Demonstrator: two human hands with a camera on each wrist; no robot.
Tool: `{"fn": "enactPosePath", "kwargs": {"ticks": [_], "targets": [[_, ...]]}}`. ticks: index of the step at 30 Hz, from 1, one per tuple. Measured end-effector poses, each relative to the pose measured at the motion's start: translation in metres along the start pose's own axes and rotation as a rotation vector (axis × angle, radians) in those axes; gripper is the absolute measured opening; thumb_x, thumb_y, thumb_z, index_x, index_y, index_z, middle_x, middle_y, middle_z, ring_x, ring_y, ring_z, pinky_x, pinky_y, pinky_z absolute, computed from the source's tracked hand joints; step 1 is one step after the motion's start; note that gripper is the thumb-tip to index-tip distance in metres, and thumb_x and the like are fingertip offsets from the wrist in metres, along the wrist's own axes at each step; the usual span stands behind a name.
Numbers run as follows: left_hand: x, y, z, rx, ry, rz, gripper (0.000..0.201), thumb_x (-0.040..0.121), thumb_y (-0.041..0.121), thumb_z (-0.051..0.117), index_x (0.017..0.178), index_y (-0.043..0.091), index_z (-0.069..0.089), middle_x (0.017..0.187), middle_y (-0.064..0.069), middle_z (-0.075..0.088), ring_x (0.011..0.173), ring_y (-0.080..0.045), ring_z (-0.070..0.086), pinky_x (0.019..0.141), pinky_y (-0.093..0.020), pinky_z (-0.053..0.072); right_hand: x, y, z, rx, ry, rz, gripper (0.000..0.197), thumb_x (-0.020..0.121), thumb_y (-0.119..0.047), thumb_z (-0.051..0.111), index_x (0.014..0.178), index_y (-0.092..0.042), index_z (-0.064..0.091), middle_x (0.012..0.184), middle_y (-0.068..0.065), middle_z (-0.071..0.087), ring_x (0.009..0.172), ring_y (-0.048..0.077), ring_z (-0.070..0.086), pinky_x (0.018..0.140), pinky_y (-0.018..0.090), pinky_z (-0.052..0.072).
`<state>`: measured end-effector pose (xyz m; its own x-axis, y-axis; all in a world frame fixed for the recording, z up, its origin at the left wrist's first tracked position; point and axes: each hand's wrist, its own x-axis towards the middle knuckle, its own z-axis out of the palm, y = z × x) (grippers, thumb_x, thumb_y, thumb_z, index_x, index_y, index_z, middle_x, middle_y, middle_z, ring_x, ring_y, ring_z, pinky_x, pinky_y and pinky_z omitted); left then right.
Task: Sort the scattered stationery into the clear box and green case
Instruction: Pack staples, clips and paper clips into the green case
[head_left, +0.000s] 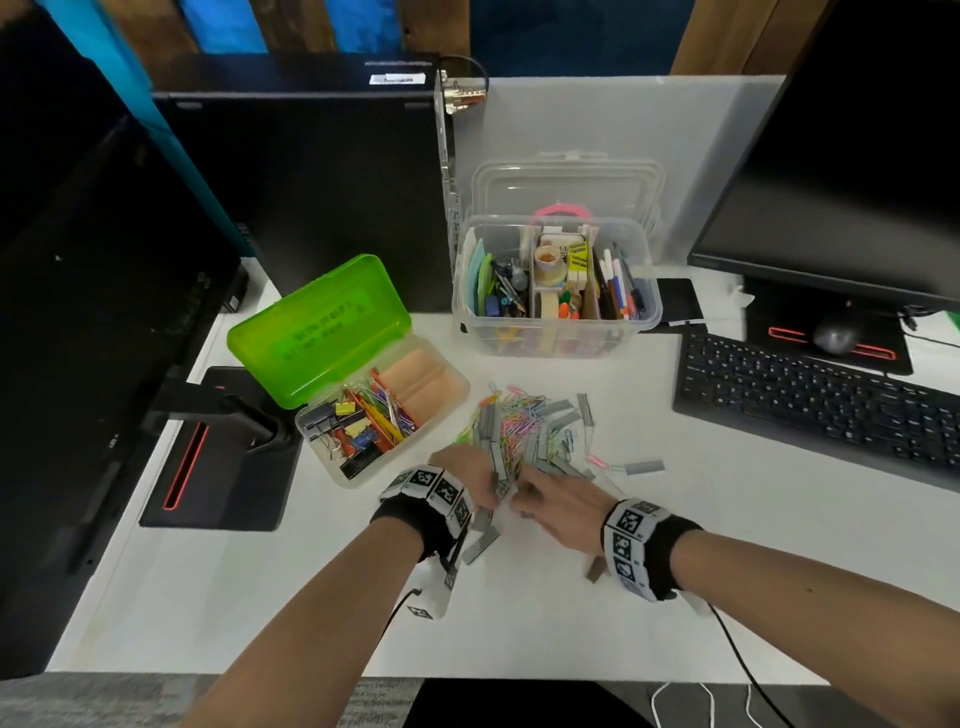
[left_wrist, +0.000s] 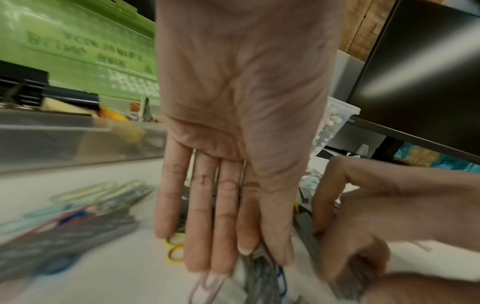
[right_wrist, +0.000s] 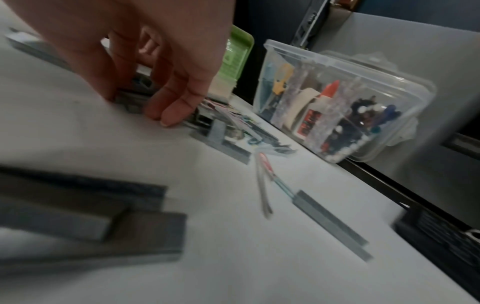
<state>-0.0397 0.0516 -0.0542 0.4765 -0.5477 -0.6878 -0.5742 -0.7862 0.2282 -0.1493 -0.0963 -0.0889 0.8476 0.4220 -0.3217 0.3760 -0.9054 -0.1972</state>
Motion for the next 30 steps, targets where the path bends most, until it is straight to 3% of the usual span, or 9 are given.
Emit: {"fn": "enactPosePath", "kwargs": {"ticks": [4, 6, 8, 11, 14, 16, 20, 26, 30], "targets": [[-0.003, 0.0, -0.002, -0.006, 0.089, 0.009, 0.038, 0.084, 0.039, 0.064, 0.061, 0.011, 0.054, 0.059, 0.001, 0.052, 0.065, -0.018, 0.052, 0.052, -0.024, 0.04, -0.024, 0.01, -0.015, 0.076, -0.084, 0.056, 0.024, 0.095, -0.022, 0.046, 0.116, -0.017, 0.054, 0.124, 0.006, 0.041, 0.086, 0.029, 0.057, 0.07, 0.039, 0.05], [-0.006, -0.007, -0.001, 0.013, 0.015, -0.007, 0.035, 0.079, 0.042, 0.069, 0.065, 0.011, 0.064, 0.063, 0.002, 0.061, 0.064, -0.019, 0.061, 0.063, -0.027, 0.052, -0.041, 0.014, -0.016, 0.054, -0.23, 0.043, 0.023, 0.094, -0.027, 0.045, 0.113, -0.016, 0.052, 0.122, 0.004, 0.044, 0.09, 0.03, 0.058, 0.076, 0.039, 0.049], [-0.012, -0.018, 0.006, 0.071, -0.156, -0.044, 0.035, 0.072, 0.045, 0.075, 0.075, 0.011, 0.065, 0.09, -0.008, 0.071, 0.083, -0.027, 0.069, 0.082, -0.036, 0.056, -0.057, 0.016, -0.01, 0.027, -0.334, 0.027, 0.022, 0.092, -0.03, 0.047, 0.108, -0.016, 0.051, 0.118, 0.004, 0.047, 0.09, 0.033, 0.058, 0.075, 0.038, 0.049], [-0.016, -0.03, 0.017, 0.231, -0.223, -0.09, 0.05, 0.06, 0.056, 0.08, 0.078, 0.014, 0.062, 0.095, -0.008, 0.069, 0.09, -0.031, 0.068, 0.081, -0.038, 0.054, -0.072, 0.016, 0.002, 0.032, -0.406, 0.039, 0.023, 0.089, -0.029, 0.048, 0.107, -0.014, 0.049, 0.121, 0.005, 0.045, 0.091, 0.034, 0.059, 0.075, 0.038, 0.047], [-0.008, -0.029, 0.029, 0.173, -0.323, -0.082, 0.039, 0.064, 0.05, 0.081, 0.058, 0.021, 0.055, 0.071, 0.0, 0.065, 0.084, -0.028, 0.07, 0.084, -0.04, 0.056, -0.073, 0.013, 0.009, 0.064, -0.358, 0.086, 0.02, 0.092, -0.023, 0.043, 0.108, -0.013, 0.048, 0.12, 0.006, 0.043, 0.088, 0.035, 0.058, 0.074, 0.039, 0.046], [-0.004, -0.021, 0.036, 0.117, -0.288, -0.076, 0.034, 0.07, 0.043, 0.079, 0.059, 0.023, 0.053, 0.066, 0.002, 0.06, 0.078, -0.027, 0.069, 0.085, -0.039, 0.055, -0.068, 0.012, 0.012, 0.115, -0.276, 0.142, 0.02, 0.095, -0.022, 0.039, 0.109, -0.013, 0.049, 0.117, 0.007, 0.043, 0.087, 0.036, 0.059, 0.073, 0.04, 0.047], [-0.004, 0.004, 0.022, -0.03, -0.26, -0.011, 0.023, 0.082, 0.018, 0.073, 0.081, -0.004, 0.064, 0.06, 0.0, 0.051, 0.067, -0.022, 0.062, 0.066, -0.028, 0.051, -0.043, 0.015, 0.007, 0.194, -0.131, 0.211, 0.018, 0.096, -0.02, 0.042, 0.108, -0.011, 0.052, 0.116, 0.006, 0.046, 0.09, 0.032, 0.06, 0.071, 0.032, 0.042], [0.014, 0.022, 0.001, 0.048, -0.129, 0.054, 0.026, 0.077, 0.018, 0.071, 0.058, 0.012, 0.055, 0.064, -0.003, 0.06, 0.067, -0.02, 0.059, 0.073, -0.032, 0.053, -0.004, 0.023, -0.001, 0.222, -0.038, 0.246, 0.012, 0.092, -0.015, 0.046, 0.099, -0.01, 0.054, 0.11, 0.009, 0.05, 0.084, 0.033, 0.059, 0.07, 0.038, 0.049], [0.02, 0.029, -0.006, 0.082, -0.053, 0.065, 0.026, 0.073, 0.017, 0.068, 0.053, 0.012, 0.052, 0.053, 0.002, 0.052, 0.05, -0.014, 0.048, 0.059, -0.026, 0.048, 0.002, 0.026, -0.008, 0.275, 0.03, 0.274, 0.013, 0.092, -0.016, 0.049, 0.1, -0.008, 0.056, 0.109, 0.009, 0.05, 0.084, 0.033, 0.059, 0.071, 0.037, 0.048]]}}
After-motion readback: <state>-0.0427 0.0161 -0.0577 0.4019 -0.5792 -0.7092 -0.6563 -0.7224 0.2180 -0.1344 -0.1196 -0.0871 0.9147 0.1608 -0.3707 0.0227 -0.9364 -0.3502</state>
